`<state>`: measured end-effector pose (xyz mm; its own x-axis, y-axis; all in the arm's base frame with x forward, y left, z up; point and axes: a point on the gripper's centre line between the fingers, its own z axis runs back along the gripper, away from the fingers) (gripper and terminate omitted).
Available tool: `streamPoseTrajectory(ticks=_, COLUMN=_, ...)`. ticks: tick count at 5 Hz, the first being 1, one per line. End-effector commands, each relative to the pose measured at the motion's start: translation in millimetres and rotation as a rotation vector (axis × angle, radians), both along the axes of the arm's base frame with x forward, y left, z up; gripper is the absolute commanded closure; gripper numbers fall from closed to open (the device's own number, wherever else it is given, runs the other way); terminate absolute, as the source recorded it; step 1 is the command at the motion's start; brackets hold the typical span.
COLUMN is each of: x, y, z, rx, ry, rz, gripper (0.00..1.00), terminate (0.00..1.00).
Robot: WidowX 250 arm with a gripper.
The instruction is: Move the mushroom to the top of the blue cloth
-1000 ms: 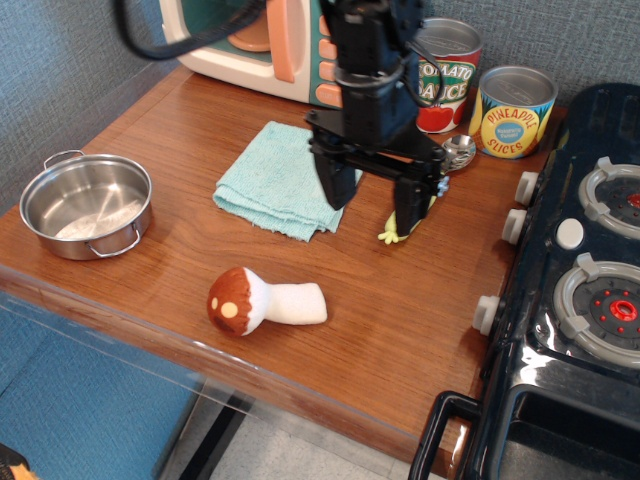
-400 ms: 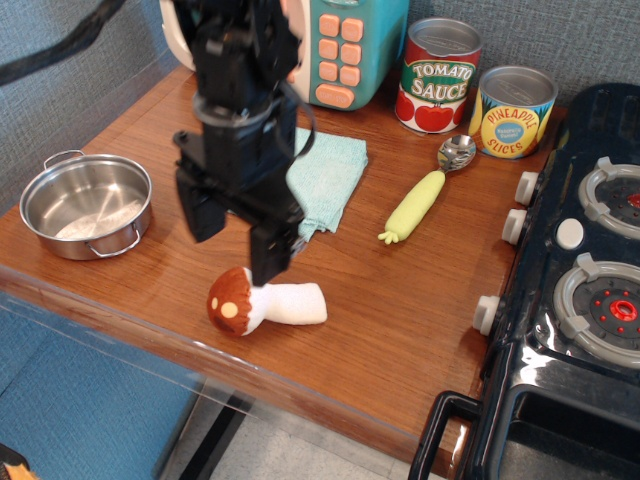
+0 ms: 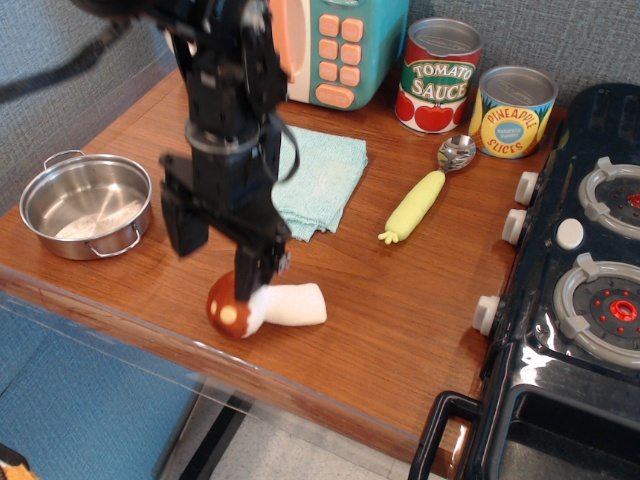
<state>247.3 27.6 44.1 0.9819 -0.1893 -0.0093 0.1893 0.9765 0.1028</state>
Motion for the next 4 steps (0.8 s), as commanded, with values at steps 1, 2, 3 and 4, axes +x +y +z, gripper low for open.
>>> streamPoseTrajectory(ticks=1, x=5, y=2, z=-9, rx=0.005, ry=-0.004, rz=0.073, gripper=0.00, terminate=0.00)
streamPoseTrajectory(ticks=2, x=6, y=2, z=-12, rx=0.002, ry=-0.003, rz=0.071, gripper=0.00, terminate=0.00)
streamPoseTrajectory(ticks=3, x=8, y=-2, z=-7, rx=-0.021, ry=-0.023, rz=0.057, gripper=1.00, terminate=0.00)
streamPoseTrajectory(ticks=4, x=17, y=-11, z=16, rx=-0.088, ry=-0.085, rz=0.063, gripper=1.00, terminate=0.00)
